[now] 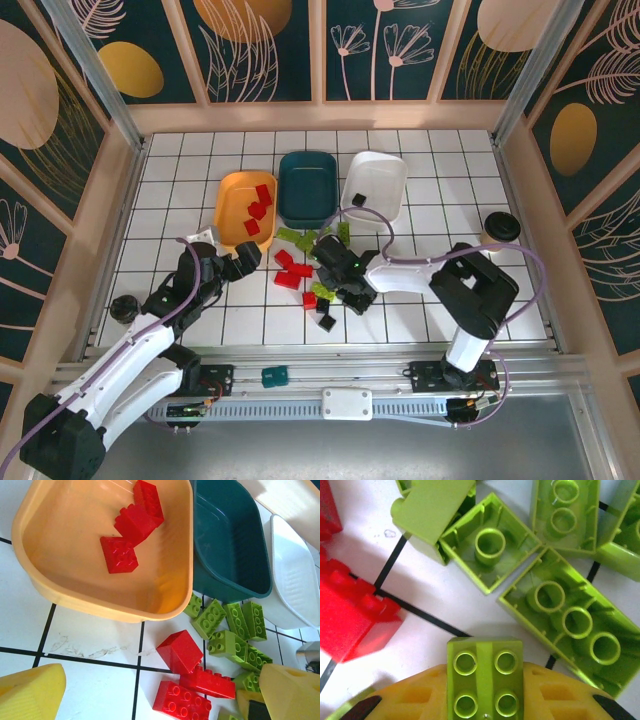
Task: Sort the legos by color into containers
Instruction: Pick up the lego from the bottom-center of the table, then place the lego in the container.
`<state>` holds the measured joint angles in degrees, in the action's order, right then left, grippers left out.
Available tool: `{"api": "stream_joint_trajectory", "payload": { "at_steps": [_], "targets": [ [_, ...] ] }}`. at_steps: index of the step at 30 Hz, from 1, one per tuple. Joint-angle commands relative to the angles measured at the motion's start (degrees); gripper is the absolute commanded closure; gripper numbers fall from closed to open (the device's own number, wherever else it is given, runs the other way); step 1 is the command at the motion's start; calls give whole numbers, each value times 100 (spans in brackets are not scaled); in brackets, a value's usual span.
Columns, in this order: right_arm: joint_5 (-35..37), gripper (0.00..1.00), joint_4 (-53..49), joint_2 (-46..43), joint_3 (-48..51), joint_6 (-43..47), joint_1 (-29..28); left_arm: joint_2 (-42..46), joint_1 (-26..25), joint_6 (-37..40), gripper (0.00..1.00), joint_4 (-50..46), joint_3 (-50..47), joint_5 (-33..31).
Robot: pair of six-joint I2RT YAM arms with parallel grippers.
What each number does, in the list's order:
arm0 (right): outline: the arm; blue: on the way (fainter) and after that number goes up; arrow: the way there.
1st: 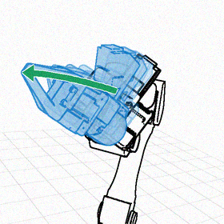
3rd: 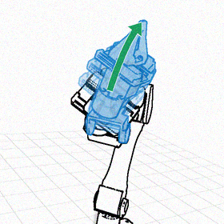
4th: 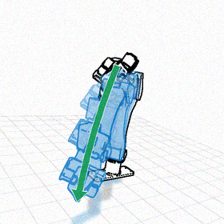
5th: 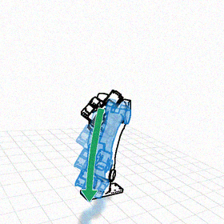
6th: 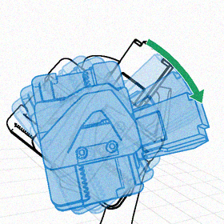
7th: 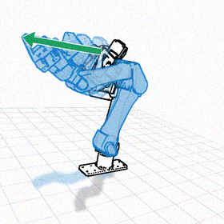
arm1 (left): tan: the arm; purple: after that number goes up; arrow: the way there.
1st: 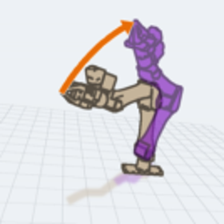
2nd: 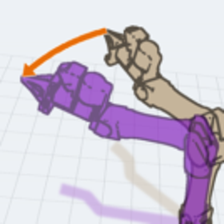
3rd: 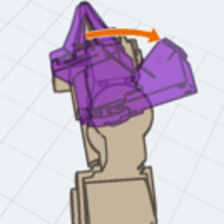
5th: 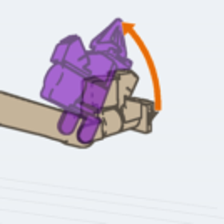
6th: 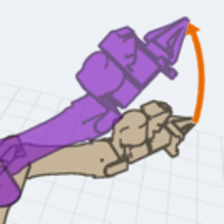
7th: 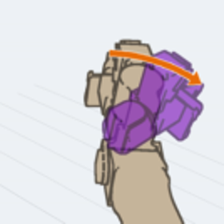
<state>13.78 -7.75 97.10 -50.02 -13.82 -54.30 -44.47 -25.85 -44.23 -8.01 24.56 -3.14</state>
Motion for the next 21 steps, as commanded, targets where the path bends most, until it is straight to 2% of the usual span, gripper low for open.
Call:
{"api": "stream_joint_trajectory", "payload": {
  "at_steps": [1, 9, 13, 17, 21],
  "targets": [
    [-189, 83, 329, -655, 242, 111, 76, 22, -8, -66, 1, -20, 172, 155],
    [-1226, 88, 711, -1588, 597, 77, 541, -129, -8, -36, 1, 274, 207, 235],
    [-1900, 88, 1012, -1842, 649, -103, 968, -276, -9, -11, 1, 472, 143, 217],
    [-2090, 88, 1169, -1617, 101, 29, 1312, -373, -8, 38, 1, 657, 58, 108],
    [-2226, 89, 1434, -991, -703, 108, 1648, -536, -8, 147, 1, 713, 130, 63]
  ]
}}
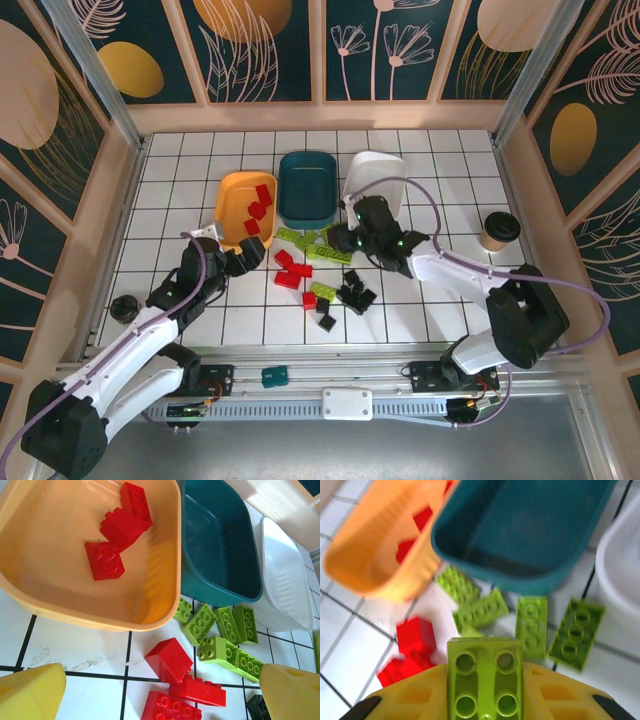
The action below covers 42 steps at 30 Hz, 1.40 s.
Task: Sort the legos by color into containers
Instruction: Place the lego in the container.
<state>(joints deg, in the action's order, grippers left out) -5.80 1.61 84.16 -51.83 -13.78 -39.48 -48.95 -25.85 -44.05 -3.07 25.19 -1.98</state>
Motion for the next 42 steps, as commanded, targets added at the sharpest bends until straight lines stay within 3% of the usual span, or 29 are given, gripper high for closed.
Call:
{"api": "stream_joint_trajectory", "payload": {
  "at_steps": [1, 9, 20, 25, 28, 30, 35, 42],
  "targets": [
    [-291, 89, 553, 436, -684, 112, 201, -140, -4, 161, 1, 219, 104, -50],
    [-300, 89, 549, 1267, -1758, 317, 349, -287, -8, -20, 1, 339, 139, 72],
    [-301, 84, 106, 3868, -4311, 447, 776, -320, -8, -38, 1, -65, 330, 80],
    [-114, 75, -146, 4742, -5247, 388, 777, -385, -1, -60, 1, -83, 254, 217],
    [-79, 58, -240, 5044, -5608, 304, 776, -332, -9, -33, 1, -109, 231, 244],
    [-79, 48, -159, 5001, -5589, 226, 781, -277, -8, -2, 1, -156, 223, 261],
    [52, 43, 67, 4247, -4880, 252, 678, -96, -8, 28, 1, -187, 156, 314],
    [536, 40, 548, 2085, -2036, 90, 161, 161, -8, -51, 1, -91, -169, 472]
  ]
}}
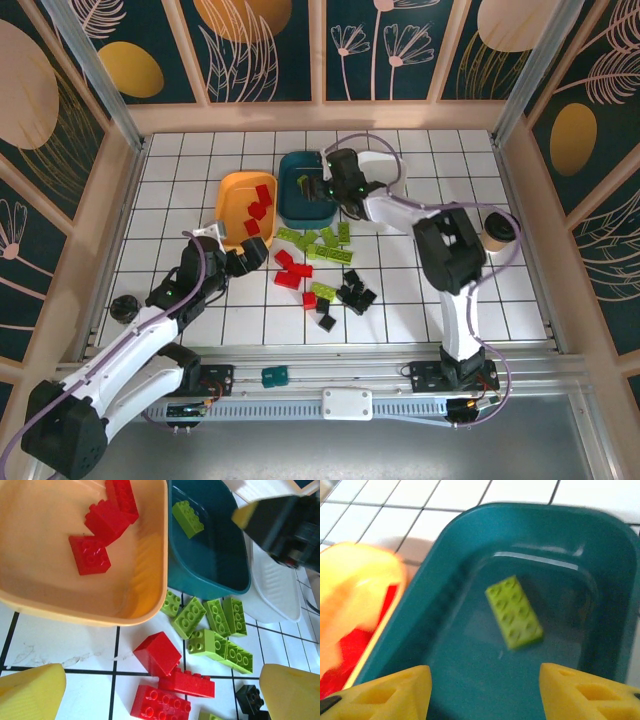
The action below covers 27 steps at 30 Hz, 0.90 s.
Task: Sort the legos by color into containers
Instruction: Place the lego in the container, then pick up the lego from the center of the table.
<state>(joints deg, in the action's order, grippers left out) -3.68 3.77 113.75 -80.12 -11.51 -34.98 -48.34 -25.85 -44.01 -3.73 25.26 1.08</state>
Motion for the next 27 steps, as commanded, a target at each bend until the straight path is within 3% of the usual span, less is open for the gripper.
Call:
{"api": "stream_joint_trajectory", "payload": {
  "at_steps": [1, 6, 12, 19, 27],
  "targets": [
    [414, 40, 338, -1189, 1164, -180, -399, 126, -8, -56, 1, -16, -219, 184],
    [1091, 38, -85, -2404, 2762, -517, -1087, 302, -8, -63, 1, 16, -408, 253],
    [1445, 36, -513, -2785, 3489, -912, -1426, 377, -8, -51, 1, 65, -581, 287],
    [1128, 28, -527, -2655, 3506, -563, -1011, 413, -9, -82, 1, 100, -730, 251],
    [-23, 25, -249, -2090, 3266, 340, -350, 374, -8, -88, 1, 166, -768, 183]
  ]
}}
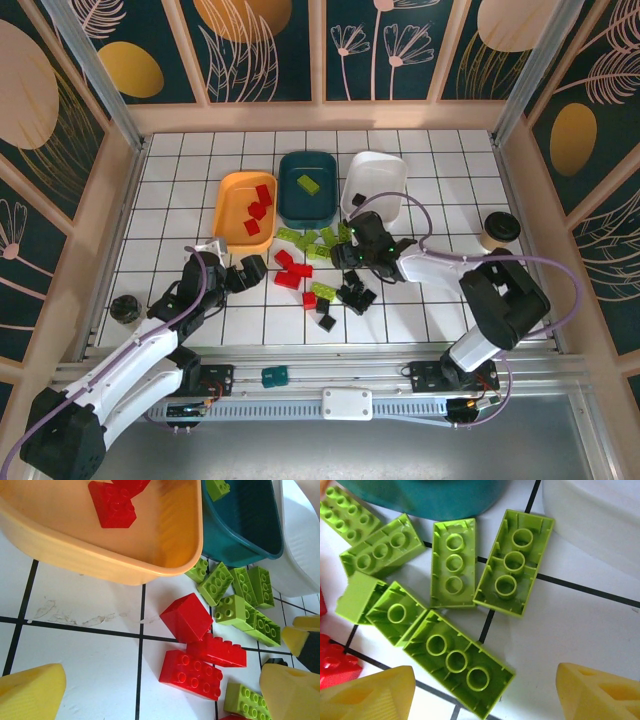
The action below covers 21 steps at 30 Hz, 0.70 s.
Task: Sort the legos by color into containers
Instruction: Pick up the lego from the center of the table.
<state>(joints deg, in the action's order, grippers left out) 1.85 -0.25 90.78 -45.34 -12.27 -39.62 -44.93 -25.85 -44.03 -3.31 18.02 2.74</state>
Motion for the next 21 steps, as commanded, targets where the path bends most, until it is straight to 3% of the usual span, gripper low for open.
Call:
{"api": "stream_joint_trajectory", "payload": {
  "at_steps": [1, 10, 21],
  "targets": [
    [-727, 25, 172, 291, -265, 483, 138, 23, -12, -88, 1, 145, -53, 13],
    [-1209, 29, 219, 675, -373, 612, -3, 133, -8, -69, 1, 15, -95, -32],
    [484, 41, -482, 1075, -670, 664, -618, 326, -8, -146, 1, -47, -142, 14]
  ]
}}
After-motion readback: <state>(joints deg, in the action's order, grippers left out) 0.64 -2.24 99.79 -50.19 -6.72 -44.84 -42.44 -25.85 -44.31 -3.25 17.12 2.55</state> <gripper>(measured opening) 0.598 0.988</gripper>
